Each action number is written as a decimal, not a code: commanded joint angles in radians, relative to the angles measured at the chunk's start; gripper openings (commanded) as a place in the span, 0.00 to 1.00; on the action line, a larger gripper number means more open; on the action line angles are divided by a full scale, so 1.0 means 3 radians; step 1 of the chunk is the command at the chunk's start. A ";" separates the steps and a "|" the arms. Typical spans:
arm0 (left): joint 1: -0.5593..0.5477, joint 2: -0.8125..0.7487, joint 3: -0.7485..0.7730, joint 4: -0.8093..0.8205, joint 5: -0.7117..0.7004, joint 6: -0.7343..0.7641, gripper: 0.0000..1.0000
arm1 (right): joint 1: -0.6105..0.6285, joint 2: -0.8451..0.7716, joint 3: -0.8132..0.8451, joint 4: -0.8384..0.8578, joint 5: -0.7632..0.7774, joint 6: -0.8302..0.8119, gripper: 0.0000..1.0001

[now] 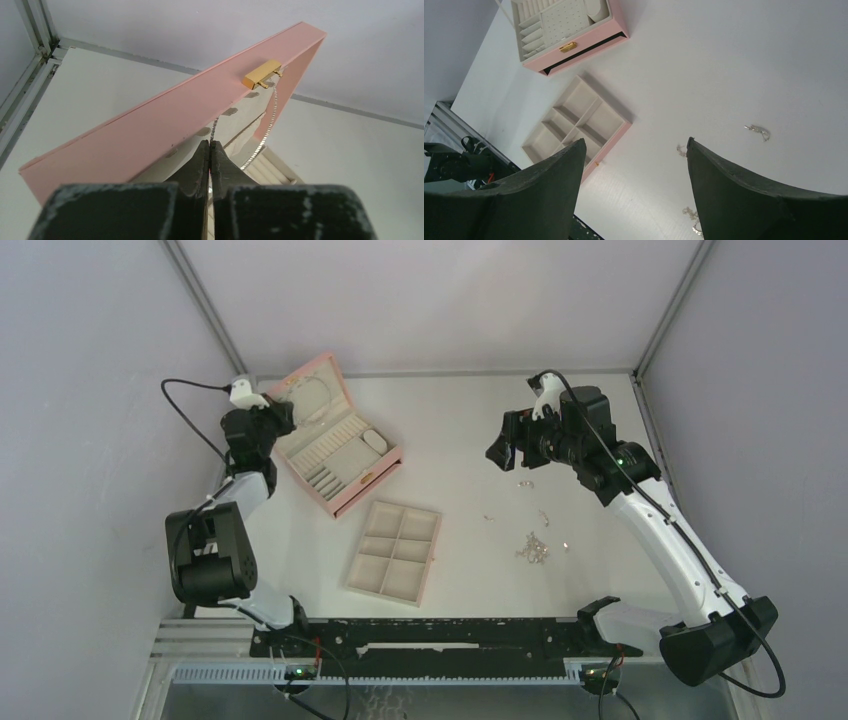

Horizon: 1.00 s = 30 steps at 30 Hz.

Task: Organize the mixed jewelry
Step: Place the jewelry in the jewelry box.

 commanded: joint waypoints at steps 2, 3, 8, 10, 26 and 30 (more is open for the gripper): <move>-0.0003 -0.0034 0.0055 -0.0011 -0.0064 0.0076 0.19 | -0.0006 -0.0053 0.0018 0.0007 0.0029 0.0007 0.82; -0.0002 -0.0051 0.0053 -0.0014 -0.0065 0.0073 0.24 | -0.0004 -0.0050 0.0018 0.0011 0.0029 0.0007 0.82; -0.0006 -0.0230 0.0005 -0.0075 -0.0093 0.0127 0.42 | -0.0002 -0.0052 0.0019 0.0017 0.0018 0.0011 0.83; -0.0009 -0.0315 -0.0008 -0.0111 -0.0100 0.0168 0.66 | 0.0005 -0.0055 0.0018 0.0017 0.0014 0.0017 0.83; -0.0725 -0.1552 0.0140 -0.1766 -0.0312 0.1108 1.00 | 0.0052 -0.0207 0.0020 -0.0163 0.0457 0.0202 0.83; -0.1207 -0.1763 0.0199 -0.2420 -0.0742 0.1300 1.00 | -0.0010 -0.0228 -0.0120 -0.0251 0.0892 0.0372 0.83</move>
